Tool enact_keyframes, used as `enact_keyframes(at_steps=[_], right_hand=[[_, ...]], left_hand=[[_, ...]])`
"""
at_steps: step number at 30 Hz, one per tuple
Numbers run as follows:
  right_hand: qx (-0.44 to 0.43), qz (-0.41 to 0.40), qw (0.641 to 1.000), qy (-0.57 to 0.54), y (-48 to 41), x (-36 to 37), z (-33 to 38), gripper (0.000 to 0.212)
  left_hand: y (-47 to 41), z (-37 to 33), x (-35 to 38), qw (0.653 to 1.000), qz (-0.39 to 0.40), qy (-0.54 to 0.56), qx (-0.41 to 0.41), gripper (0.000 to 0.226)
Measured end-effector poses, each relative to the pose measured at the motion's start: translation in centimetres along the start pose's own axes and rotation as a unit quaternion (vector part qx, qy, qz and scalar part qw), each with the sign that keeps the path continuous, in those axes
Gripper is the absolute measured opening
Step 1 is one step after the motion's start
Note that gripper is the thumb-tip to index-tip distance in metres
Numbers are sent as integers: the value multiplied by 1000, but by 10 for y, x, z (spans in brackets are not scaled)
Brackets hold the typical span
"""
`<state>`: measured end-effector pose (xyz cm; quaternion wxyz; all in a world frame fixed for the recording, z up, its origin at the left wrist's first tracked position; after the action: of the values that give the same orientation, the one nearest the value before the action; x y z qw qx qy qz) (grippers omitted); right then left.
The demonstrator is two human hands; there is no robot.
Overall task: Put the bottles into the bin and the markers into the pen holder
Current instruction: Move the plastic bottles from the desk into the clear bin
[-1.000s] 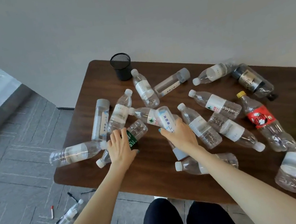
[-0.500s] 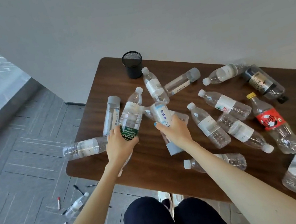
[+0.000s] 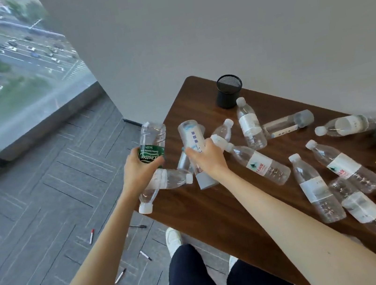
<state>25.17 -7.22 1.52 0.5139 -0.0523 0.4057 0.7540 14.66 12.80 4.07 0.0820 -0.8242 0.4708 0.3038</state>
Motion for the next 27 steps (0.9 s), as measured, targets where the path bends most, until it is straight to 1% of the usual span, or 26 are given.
enact_keyframes(at_steps=[3, 7, 10, 12, 15, 17, 20, 22, 23, 24, 25, 27], right_hand=[[0, 0, 1000, -7, -14, 27, 30, 59], [10, -6, 1000, -23, -40, 68, 79, 53], [35, -2, 999, -31, -62, 101, 117, 49], [62, 3, 997, -48, -76, 120, 133, 51], [112, -10, 991, -69, -96, 139, 140, 57], [143, -21, 987, -72, -107, 147, 138, 63], [170, -41, 981, -80, -119, 154, 136, 59], [183, -48, 978, -85, -125, 159, 133, 56], [189, -48, 977, -84, -128, 161, 131, 55], [196, -46, 976, -83, -131, 164, 130, 54], [203, -42, 975, -84, -133, 168, 129, 54], [218, -29, 972, -89, -138, 176, 125, 53]], left_hand=[[-30, 15, -29, 1000, -4, 18, 2, 48], [-84, 34, -65, 1000, 11, 18, 7, 49], [-133, 54, -90, 999, 34, 22, 2, 49], [-162, 65, -102, 999, 50, 20, -6, 50], [-198, 83, -110, 996, 80, 18, -17, 55], [-218, 94, -107, 994, 102, 17, -25, 67], [-245, 101, -99, 991, 132, 13, -22, 80], [-262, 104, -92, 988, 155, 4, -14, 102], [-270, 105, -89, 986, 168, -17, -10, 113], [-277, 109, -86, 983, 181, -42, -7, 117], [-282, 115, -83, 979, 192, -62, -5, 115], [-285, 128, -78, 975, 209, -79, -3, 103]])
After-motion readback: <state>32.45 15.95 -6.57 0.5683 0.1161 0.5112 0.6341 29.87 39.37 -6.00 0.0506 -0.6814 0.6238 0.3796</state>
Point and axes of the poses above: each hand's wrist, its own y-axis away from the middle knuckle, its own x-axis out of the palm, z = x × y, the point moved 10 cm from there along -y, towards the middle knuckle, and after that the axes turned 12 degrees about x, right-handed, at the moved point
